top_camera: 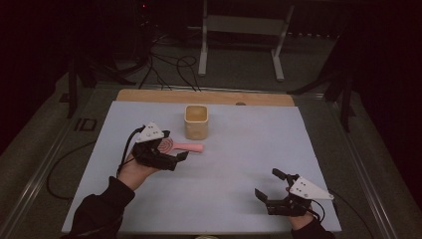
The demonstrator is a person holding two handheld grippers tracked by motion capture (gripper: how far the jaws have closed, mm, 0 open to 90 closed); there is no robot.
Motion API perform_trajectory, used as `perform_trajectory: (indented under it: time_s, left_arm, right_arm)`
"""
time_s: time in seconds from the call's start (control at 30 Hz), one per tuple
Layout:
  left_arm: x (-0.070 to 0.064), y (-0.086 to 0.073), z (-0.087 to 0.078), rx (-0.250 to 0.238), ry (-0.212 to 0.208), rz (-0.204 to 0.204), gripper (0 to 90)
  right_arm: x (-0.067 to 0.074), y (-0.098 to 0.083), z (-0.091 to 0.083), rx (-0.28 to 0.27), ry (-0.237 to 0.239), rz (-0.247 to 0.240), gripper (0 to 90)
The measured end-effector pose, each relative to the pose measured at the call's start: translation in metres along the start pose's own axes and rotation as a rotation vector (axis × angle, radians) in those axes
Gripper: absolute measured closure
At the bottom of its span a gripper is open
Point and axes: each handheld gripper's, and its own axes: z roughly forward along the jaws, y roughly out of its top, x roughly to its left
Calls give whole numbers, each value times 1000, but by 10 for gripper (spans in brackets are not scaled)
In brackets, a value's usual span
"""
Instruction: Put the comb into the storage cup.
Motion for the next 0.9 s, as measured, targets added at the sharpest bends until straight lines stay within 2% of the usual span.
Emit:
perform_trajectory:
  time_s: [0.13, 0.27, 0.43, 0.57, 0.7, 0.9]
  left_arm:
    - [4, 1, 6, 11, 14, -17, 97]
    - [12, 1, 14, 10, 19, -64, 154]
    - [16, 0, 23, 26, 45, -62, 238]
    - [18, 0, 31, 51, 51, -57, 354]
    - [18, 0, 40, 80, 65, -37, 430]
    - [22, 0, 54, 111, 91, -58, 509]
  right_arm:
    - [0, 0, 0, 2, 0, 1, 81]
    - [1, 0, 1, 4, 3, -5, 81]
    - [1, 1, 0, 0, 5, -3, 82]
    - [1, 1, 0, -2, 4, -9, 82]
    - [1, 1, 0, 0, 7, -11, 82]
    - [1, 1, 0, 2, 8, -12, 82]
